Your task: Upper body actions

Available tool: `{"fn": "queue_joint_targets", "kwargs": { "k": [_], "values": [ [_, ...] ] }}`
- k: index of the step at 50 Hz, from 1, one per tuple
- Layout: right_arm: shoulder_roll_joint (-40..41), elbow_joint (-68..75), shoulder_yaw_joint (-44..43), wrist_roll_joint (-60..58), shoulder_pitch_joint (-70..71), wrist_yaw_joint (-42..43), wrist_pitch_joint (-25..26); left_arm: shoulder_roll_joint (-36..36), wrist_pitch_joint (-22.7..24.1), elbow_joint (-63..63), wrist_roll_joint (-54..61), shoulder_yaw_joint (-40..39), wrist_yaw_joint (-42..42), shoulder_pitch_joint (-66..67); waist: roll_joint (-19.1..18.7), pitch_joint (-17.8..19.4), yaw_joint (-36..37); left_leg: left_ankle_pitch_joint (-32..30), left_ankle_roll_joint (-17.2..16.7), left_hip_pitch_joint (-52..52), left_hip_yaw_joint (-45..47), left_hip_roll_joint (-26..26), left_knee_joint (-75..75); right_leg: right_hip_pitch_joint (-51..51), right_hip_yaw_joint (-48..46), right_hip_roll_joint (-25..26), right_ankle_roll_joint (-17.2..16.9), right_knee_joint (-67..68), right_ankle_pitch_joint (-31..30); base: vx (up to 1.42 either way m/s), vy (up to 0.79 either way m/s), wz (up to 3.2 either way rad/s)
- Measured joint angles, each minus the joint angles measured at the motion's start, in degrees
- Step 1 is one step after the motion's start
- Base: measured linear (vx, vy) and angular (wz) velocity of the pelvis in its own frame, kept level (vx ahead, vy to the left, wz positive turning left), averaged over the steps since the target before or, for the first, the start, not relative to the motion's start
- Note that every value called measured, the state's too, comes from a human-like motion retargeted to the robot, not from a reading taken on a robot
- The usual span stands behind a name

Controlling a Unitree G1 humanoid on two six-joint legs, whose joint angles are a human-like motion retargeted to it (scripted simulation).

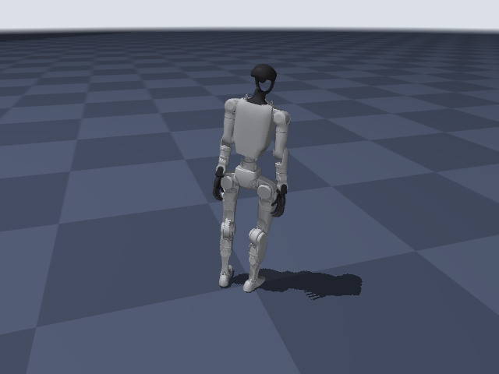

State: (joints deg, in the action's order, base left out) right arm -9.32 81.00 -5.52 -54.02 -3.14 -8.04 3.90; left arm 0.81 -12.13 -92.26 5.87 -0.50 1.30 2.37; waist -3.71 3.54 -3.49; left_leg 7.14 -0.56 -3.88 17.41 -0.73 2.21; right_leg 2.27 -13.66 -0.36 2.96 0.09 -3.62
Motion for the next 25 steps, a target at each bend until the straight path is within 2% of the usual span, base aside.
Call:
{"fn": "queue_joint_targets", "kwargs": {
  "k": [5,12,16,20,25],
  "values": [
    [1.2,-2.7,1.1,-0.8,0.9,1.4,-3.3,-3.6,1.3,3.7,-8.0,6.6,6.4,-2.0,0.0,-0.6,1.0,-0.6,0.3,0.5,0.2,0.0,-0.1,0.3,0.2,0.3,0.2,-0.1,0.2,0.00,-0.02,0.24],
    [4.5,-2.5,-2.2,8.9,2.6,-7.0,-1.9,-4.0,2.6,5.5,-10.0,5.9,3.3,-2.8,0.1,-0.7,0.8,-0.6,0.2,0.2,-0.4,-0.1,-0.1,1.0,-0.5,0.5,0.3,-0.2,0.5,0.00,0.00,0.00],
    [5.9,-2.6,-9.3,14.9,4.2,-10.2,0.2,-4.1,2.5,6.3,-16.2,7.6,1.6,-2.4,0.4,-0.5,0.7,-0.5,0.3,-0.1,-0.8,0.0,0.0,1.5,-0.9,0.5,0.4,-0.2,0.7,0.00,0.00,0.00],
    [3.3,-1.7,-19.9,21.9,7.9,-15.4,4.8,-3.6,2.7,6.0,-22.2,8.7,0.6,-1.7,1.0,-0.8,0.8,-0.4,0.4,0.0,-1.4,0.4,-0.1,1.9,-1.5,0.4,0.3,-0.4,1.0,0.00,0.00,0.00],
    [-9.1,-0.6,-35.7,26.5,15.7,-20.0,17.7,-2.6,2.7,5.0,-18.4,3.9,0.0,-1.3,2.5,-0.8,2.4,-0.5,0.8,0.0,-1.9,1.4,-0.3,2.1,-2.1,-0.1,0.2,-0.6,1.2,-0.08,0.00,0.12]
  ]
}}
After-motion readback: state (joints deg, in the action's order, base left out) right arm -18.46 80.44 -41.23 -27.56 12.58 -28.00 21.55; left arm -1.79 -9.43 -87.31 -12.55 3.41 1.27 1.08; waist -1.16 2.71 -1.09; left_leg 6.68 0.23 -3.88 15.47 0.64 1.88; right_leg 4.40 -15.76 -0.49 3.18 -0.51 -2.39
